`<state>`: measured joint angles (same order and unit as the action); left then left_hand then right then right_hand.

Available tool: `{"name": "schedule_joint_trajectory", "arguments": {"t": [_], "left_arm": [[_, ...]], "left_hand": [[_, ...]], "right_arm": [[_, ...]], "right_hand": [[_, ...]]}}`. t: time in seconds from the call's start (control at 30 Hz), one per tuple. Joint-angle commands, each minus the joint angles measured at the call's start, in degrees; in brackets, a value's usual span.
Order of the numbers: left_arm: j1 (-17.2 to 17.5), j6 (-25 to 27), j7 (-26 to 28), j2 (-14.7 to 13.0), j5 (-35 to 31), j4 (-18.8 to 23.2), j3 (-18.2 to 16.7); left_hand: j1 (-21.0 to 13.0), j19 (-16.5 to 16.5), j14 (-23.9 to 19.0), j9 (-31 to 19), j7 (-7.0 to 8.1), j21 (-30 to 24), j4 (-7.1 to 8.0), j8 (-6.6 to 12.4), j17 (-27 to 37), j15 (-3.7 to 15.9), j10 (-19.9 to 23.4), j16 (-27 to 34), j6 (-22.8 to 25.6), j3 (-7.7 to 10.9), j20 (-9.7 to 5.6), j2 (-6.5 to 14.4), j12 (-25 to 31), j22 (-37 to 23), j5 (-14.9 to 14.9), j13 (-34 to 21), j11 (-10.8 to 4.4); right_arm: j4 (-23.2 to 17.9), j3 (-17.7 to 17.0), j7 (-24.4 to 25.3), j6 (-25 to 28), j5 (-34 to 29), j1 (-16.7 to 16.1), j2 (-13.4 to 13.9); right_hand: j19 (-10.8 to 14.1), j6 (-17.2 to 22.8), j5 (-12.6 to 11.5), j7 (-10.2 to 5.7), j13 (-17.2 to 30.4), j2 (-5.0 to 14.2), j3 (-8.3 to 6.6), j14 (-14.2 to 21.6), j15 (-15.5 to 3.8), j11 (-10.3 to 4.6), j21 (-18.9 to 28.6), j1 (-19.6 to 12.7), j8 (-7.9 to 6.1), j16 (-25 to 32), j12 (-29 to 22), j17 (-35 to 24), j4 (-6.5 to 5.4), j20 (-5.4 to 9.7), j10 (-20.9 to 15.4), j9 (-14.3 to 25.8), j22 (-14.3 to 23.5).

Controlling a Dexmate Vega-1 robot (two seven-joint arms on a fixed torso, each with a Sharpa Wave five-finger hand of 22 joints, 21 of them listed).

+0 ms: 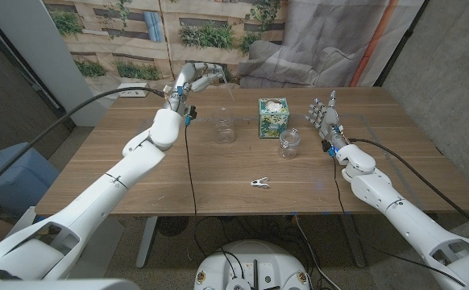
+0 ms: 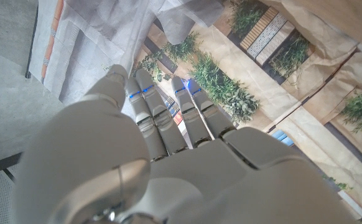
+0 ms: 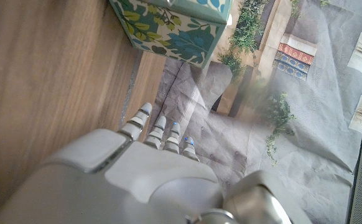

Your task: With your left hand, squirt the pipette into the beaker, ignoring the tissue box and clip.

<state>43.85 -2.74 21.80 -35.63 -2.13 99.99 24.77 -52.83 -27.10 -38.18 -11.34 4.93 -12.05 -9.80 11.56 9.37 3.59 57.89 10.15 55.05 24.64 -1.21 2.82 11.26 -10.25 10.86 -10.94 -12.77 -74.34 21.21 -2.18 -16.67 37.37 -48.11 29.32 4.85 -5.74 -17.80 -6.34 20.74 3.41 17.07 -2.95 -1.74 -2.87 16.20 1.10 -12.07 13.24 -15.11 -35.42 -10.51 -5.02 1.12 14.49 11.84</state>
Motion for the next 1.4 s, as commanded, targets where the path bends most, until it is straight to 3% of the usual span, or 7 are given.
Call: {"name": "schedule_joint_trajectory", "arguments": {"t": [0.03,0.2,0.47,1.07,1.4], "left_arm": [[0.4,6.6,-0.3,-3.0,-3.8,5.3,-0.8],[0.6,6.8,0.4,-3.3,-5.0,6.1,-1.0],[0.9,11.7,-0.2,-4.9,-7.5,9.7,-1.2],[1.6,17.5,-1.9,-8.5,-12.8,13.3,-0.1],[2.5,18.5,-2.0,-7.5,-11.8,12.9,-0.3]], "left_hand": [[-0.2,-0.2,-0.1,-0.1,-0.43,-0.1,-0.26,0.06,0.1,7.0,0.1,0.0,-0.2,0.4,0.11,0.3,0.2,-0.2,-0.1,-0.2,0.06],[-0.2,-0.2,-0.2,-0.1,-0.51,-0.1,-0.24,0.06,0.1,6.99,0.0,0.1,-0.2,0.4,0.14,0.4,0.2,-0.2,-0.1,-0.2,0.07],[-0.3,-0.3,-0.3,0.0,-0.67,-0.2,-0.27,0.14,0.1,7.01,-0.1,0.1,0.0,0.42,0.19,0.3,0.2,-0.2,-0.1,-0.2,0.11],[-0.6,-0.4,-0.5,-0.1,-1.05,-0.2,-0.26,0.05,0.1,7.01,0.0,0.1,-0.2,0.55,0.51,0.4,0.3,-0.2,0.0,-0.2,0.24],[-0.7,-0.4,-0.5,-0.1,-1.09,-0.2,-0.23,0.05,0.1,7.03,-0.2,0.0,-0.2,0.71,0.57,0.5,0.2,-0.2,0.0,-0.2,0.25]], "right_arm": [[-0.1,0.0,0.2,0.0,-0.1,0.0,-0.1],[-0.1,0.0,0.2,0.0,-0.1,0.0,-0.1],[0.0,0.0,0.4,0.0,-0.1,0.0,-0.1],[0.0,0.0,0.0,0.0,0.0,0.0,0.0],[-0.1,0.0,0.4,0.0,-0.1,0.0,-0.1]], "right_hand": [[0.2,0.2,-0.3,-0.47,0.2,3.35,0.44,-0.4,-4.85,0.03,0.3,0.0,-0.42,0.3,-0.1,-0.2,0.04,0.09,0.0,0.1,0.3],[0.2,0.1,-0.3,-0.46,0.2,3.35,0.44,-0.4,-4.81,0.01,0.3,0.0,-0.4,0.3,-0.1,-0.3,0.04,0.05,0.0,0.1,0.3],[0.2,0.1,-0.3,-0.58,0.2,3.36,0.44,-0.3,-4.77,0.0,0.3,0.0,-0.38,0.4,-0.2,-0.3,0.05,0.08,-0.1,0.1,0.3],[0.2,0.1,-0.3,-0.51,0.2,3.35,0.44,-0.4,-4.81,0.16,0.4,0.0,-0.4,0.3,-0.1,-0.3,0.05,0.02,0.1,0.1,0.3],[0.2,0.1,-0.3,-0.5,0.2,3.35,0.44,-0.3,-4.75,0.03,0.3,0.0,-0.4,0.4,-0.2,-0.3,0.05,0.05,-0.1,0.1,0.3]]}}
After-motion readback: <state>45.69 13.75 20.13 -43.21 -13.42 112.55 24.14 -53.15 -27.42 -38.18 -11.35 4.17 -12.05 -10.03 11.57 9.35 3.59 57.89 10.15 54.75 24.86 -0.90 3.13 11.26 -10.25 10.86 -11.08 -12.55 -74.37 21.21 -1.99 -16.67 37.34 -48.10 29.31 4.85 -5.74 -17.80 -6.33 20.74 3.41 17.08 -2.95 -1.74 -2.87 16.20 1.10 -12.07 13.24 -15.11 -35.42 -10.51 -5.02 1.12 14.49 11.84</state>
